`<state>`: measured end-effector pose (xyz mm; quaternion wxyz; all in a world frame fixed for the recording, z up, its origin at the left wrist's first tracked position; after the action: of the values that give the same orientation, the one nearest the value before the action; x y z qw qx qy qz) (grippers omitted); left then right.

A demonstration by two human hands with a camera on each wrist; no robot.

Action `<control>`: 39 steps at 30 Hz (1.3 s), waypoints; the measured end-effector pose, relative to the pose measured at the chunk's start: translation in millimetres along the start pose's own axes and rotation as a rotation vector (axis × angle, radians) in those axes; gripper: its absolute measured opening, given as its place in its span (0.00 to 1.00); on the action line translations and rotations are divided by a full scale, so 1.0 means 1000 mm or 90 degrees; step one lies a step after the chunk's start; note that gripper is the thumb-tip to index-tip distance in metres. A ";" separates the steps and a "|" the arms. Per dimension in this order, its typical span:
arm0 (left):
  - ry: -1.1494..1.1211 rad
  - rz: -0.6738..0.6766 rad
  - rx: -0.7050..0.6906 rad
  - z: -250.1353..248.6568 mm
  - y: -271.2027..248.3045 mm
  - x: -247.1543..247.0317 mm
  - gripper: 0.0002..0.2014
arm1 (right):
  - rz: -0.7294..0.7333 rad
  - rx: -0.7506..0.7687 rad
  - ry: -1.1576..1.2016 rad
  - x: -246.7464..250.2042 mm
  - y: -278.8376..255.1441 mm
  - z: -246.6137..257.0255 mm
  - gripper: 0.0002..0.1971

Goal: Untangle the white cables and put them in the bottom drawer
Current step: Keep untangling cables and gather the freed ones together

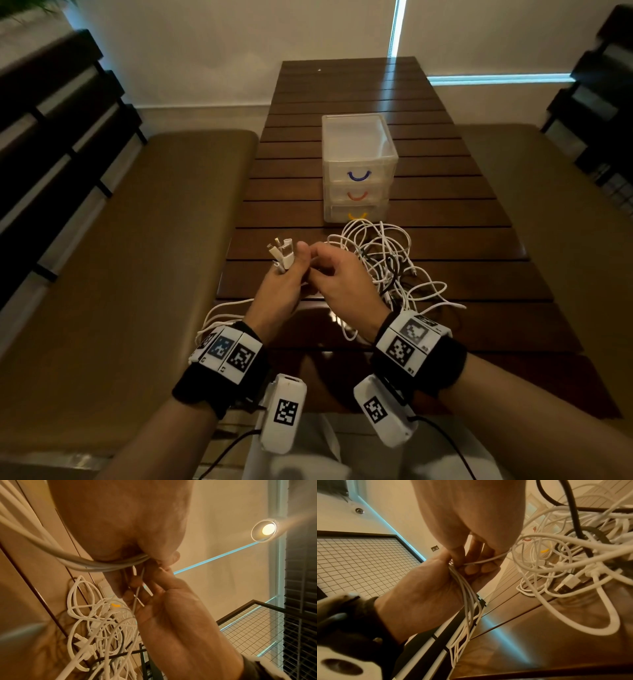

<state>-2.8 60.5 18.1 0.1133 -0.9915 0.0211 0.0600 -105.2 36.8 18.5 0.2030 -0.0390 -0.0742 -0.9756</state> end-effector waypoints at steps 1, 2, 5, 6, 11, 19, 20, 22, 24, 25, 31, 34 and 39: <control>0.007 0.006 -0.007 0.001 0.000 0.001 0.26 | 0.013 -0.003 0.008 0.000 -0.001 0.000 0.08; 0.010 0.006 -0.017 0.001 0.000 0.002 0.27 | 0.029 -0.007 0.010 0.000 -0.002 0.001 0.09; 0.000 -0.028 -0.026 -0.002 0.002 0.004 0.25 | 0.061 -0.002 -0.082 0.000 -0.003 0.003 0.10; -0.006 -0.044 -0.023 -0.002 0.003 0.005 0.26 | 0.065 0.009 -0.131 -0.001 -0.003 0.003 0.11; -0.066 -0.127 -0.043 -0.012 0.005 0.018 0.30 | -0.005 0.025 -0.233 0.001 -0.007 0.006 0.08; -0.179 -0.192 -0.226 -0.074 -0.002 0.061 0.28 | 0.088 0.034 -0.471 0.038 0.002 0.007 0.21; -0.205 -0.200 -0.248 -0.081 -0.003 0.068 0.28 | 0.091 0.025 -0.468 0.044 0.003 0.007 0.20; -0.235 -0.220 -0.276 -0.089 -0.006 0.078 0.28 | 0.096 0.008 -0.466 0.052 0.006 0.007 0.21; -0.197 -0.241 -0.275 -0.091 -0.008 0.078 0.28 | 0.088 -0.009 -0.469 0.056 0.007 0.007 0.23; -0.151 -0.245 -0.267 -0.089 -0.007 0.074 0.27 | 0.078 -0.016 -0.469 0.057 0.007 0.006 0.23; 0.240 -0.067 -0.223 -0.057 -0.006 0.016 0.10 | 0.073 0.020 -0.515 0.036 0.005 0.014 0.23; 0.355 -0.016 -0.153 -0.036 -0.005 -0.001 0.13 | 0.060 0.026 -0.554 0.033 0.006 0.017 0.26; 0.624 0.035 -0.062 -0.022 0.006 0.000 0.12 | 0.071 0.009 -0.614 0.038 0.004 0.009 0.20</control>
<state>-0.5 49.6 38.5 0.0417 -0.9063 0.0948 -0.4098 -138.1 19.6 31.6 0.1977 -0.4896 -0.1640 -0.8333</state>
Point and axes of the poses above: each hand's wrist, its own y-axis towards the middle knuckle, its own x-axis out of the back of the hand, z = x × y, the point moved 5 cm from there along y, towards the middle knuckle, and after that the axes turned 3 degrees about z, right-handed, at the moved point
